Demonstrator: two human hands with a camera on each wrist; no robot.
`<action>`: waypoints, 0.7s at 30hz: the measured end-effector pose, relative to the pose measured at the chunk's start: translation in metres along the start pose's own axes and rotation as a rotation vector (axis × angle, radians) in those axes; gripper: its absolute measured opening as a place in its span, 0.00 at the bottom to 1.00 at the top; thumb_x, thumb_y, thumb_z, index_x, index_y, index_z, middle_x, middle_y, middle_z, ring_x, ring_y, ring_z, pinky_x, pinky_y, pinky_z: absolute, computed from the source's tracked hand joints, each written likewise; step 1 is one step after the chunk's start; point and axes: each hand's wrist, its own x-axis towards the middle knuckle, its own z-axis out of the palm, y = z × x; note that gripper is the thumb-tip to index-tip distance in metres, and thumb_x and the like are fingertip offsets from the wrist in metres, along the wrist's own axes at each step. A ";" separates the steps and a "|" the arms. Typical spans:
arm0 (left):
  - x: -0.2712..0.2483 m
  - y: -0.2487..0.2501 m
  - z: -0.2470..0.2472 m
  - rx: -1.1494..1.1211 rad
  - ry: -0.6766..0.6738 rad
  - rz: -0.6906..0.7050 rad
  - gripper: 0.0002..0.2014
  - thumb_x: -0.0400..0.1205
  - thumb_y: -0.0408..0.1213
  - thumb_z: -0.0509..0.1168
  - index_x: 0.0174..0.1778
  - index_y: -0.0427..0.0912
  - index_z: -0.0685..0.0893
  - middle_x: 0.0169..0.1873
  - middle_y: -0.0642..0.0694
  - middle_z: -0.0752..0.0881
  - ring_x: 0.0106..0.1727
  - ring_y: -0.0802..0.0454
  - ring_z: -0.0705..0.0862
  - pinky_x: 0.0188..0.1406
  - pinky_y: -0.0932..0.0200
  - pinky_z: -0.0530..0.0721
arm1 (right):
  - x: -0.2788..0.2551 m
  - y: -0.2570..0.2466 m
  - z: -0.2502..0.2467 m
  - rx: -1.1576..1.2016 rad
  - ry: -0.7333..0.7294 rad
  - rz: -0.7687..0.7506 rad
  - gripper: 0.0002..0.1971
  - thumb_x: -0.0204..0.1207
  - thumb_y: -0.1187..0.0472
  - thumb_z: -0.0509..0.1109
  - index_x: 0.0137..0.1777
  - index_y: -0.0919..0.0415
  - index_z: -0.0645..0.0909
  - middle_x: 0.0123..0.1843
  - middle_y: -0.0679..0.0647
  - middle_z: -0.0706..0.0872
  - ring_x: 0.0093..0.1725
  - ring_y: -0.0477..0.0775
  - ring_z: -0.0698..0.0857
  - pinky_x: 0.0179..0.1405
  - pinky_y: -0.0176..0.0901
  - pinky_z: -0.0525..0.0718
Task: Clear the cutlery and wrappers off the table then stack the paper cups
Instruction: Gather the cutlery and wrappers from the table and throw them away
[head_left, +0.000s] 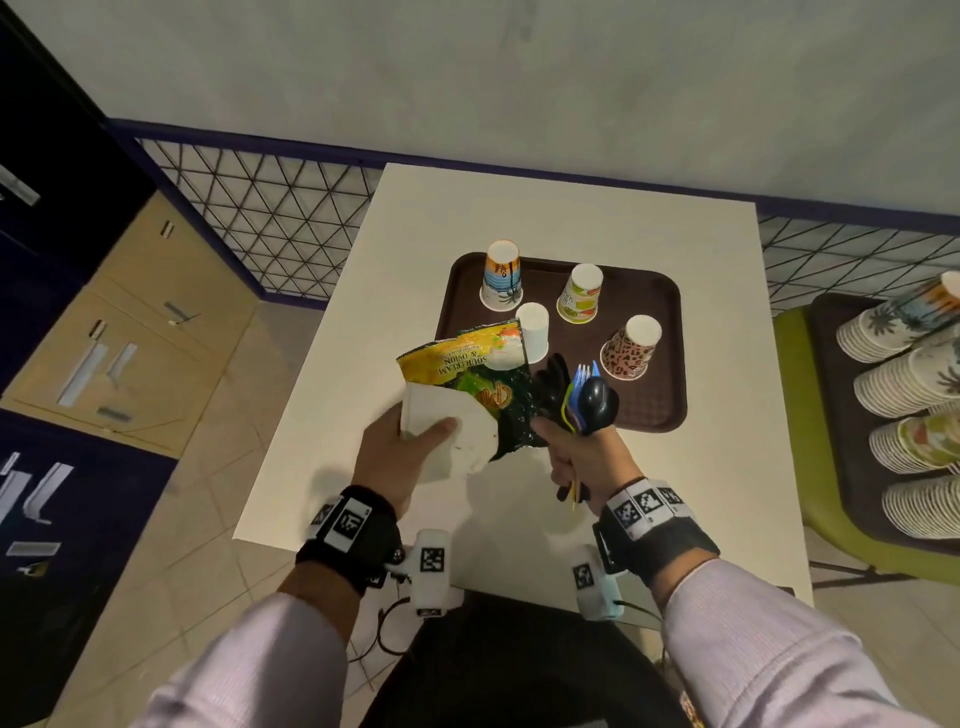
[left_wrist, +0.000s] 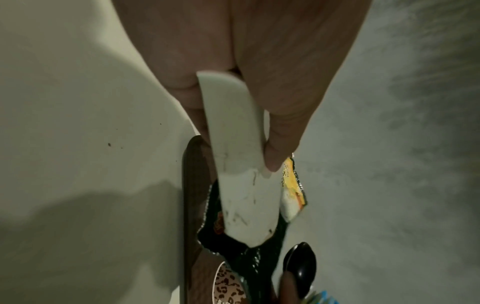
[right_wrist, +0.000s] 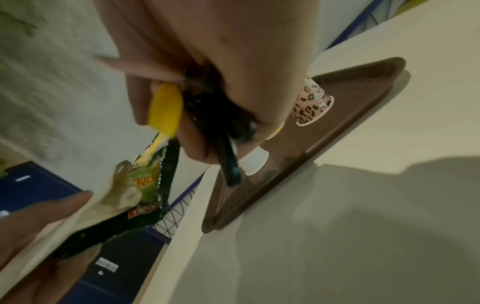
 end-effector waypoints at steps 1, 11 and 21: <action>-0.001 0.002 0.000 0.028 0.001 0.005 0.14 0.76 0.38 0.80 0.57 0.48 0.89 0.51 0.46 0.93 0.57 0.40 0.91 0.57 0.39 0.90 | -0.002 -0.001 0.000 -0.050 0.026 -0.015 0.10 0.80 0.64 0.75 0.41 0.62 0.77 0.24 0.55 0.68 0.20 0.52 0.64 0.23 0.42 0.64; -0.010 0.014 0.011 0.594 -0.036 0.157 0.26 0.74 0.47 0.80 0.64 0.42 0.81 0.55 0.44 0.87 0.55 0.41 0.86 0.53 0.47 0.84 | -0.023 -0.013 0.003 -0.517 0.266 -0.258 0.09 0.74 0.58 0.80 0.40 0.61 0.84 0.35 0.56 0.86 0.33 0.53 0.82 0.33 0.43 0.78; -0.014 0.028 0.018 0.535 -0.014 0.083 0.32 0.53 0.62 0.77 0.51 0.50 0.88 0.48 0.48 0.92 0.51 0.45 0.90 0.58 0.44 0.89 | -0.054 -0.012 0.016 -0.634 -0.001 -0.618 0.08 0.73 0.55 0.78 0.51 0.51 0.88 0.36 0.50 0.89 0.39 0.41 0.82 0.41 0.47 0.88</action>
